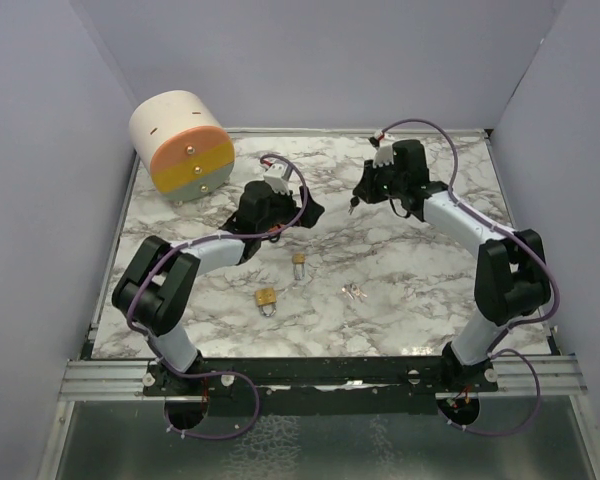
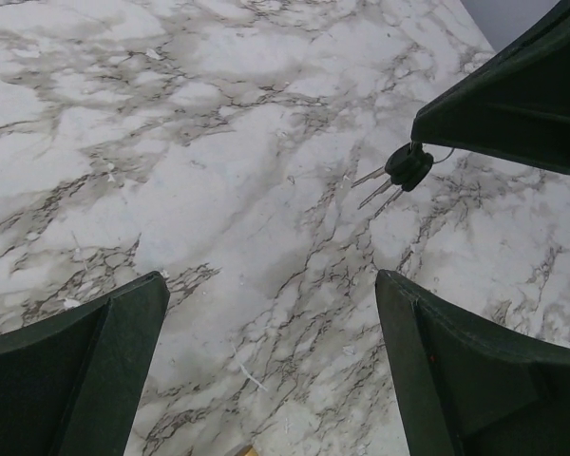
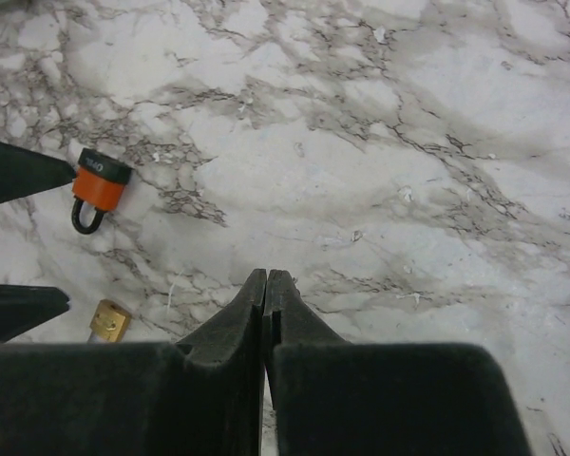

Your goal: Unlock with the key

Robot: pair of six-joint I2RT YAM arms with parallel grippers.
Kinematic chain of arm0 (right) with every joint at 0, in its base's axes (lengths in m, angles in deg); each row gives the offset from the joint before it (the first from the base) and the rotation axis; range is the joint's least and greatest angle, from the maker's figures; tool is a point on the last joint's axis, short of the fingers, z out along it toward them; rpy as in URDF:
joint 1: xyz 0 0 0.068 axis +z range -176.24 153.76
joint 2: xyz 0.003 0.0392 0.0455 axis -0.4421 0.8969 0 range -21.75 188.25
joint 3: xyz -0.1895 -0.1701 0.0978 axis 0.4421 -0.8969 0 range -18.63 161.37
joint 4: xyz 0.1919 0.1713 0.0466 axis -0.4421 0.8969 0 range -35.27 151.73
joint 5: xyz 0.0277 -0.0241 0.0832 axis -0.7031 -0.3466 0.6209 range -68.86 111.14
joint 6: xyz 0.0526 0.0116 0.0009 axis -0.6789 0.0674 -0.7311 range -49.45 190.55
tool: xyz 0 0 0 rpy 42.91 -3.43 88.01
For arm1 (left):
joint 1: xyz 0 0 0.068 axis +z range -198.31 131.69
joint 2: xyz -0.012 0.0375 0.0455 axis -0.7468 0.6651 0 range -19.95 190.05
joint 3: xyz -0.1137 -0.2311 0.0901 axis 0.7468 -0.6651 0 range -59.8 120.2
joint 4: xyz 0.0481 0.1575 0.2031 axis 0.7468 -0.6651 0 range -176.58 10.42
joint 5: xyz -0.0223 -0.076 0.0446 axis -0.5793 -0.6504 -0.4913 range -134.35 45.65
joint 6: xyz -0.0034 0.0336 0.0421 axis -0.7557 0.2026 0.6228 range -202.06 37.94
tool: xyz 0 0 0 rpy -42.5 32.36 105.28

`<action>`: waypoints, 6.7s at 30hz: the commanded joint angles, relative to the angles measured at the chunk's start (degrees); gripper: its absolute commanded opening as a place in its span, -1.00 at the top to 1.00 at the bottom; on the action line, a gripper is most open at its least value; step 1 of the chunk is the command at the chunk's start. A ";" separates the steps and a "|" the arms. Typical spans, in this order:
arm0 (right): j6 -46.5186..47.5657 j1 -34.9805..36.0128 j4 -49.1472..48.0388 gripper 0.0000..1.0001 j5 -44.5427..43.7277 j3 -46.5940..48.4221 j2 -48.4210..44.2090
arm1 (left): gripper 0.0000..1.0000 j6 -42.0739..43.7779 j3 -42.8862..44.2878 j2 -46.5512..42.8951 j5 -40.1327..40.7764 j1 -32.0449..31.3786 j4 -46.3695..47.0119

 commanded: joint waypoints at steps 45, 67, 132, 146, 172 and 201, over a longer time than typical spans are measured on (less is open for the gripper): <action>4.73 0.00 -8.30 0.98 25.42 -6.48 -12.17 | -0.14 2.82 -2.42 15.28 -24.77 -0.32 42.72; 4.38 0.00 -8.52 0.98 26.59 -6.66 -12.28 | -0.14 7.72 -2.13 14.22 -13.68 -2.55 41.05; 2.12 0.00 -8.64 0.98 24.27 -7.57 -12.39 | 1.00 13.60 0.17 15.26 -9.58 -6.48 39.98; 2.03 0.00 -6.41 0.98 21.76 -7.85 -12.54 | 1.00 20.37 -5.10 9.01 -0.20 -6.56 39.37; -23.32 -1.49 -18.70 -0.21 22.01 -7.99 -10.69 | 1.00 44.72 -1.02 1.02 22.55 -13.64 16.71; -30.29 -1.49 -10.58 0.14 23.57 -3.73 -4.08 | 1.00 50.72 6.82 6.73 32.05 -20.31 12.67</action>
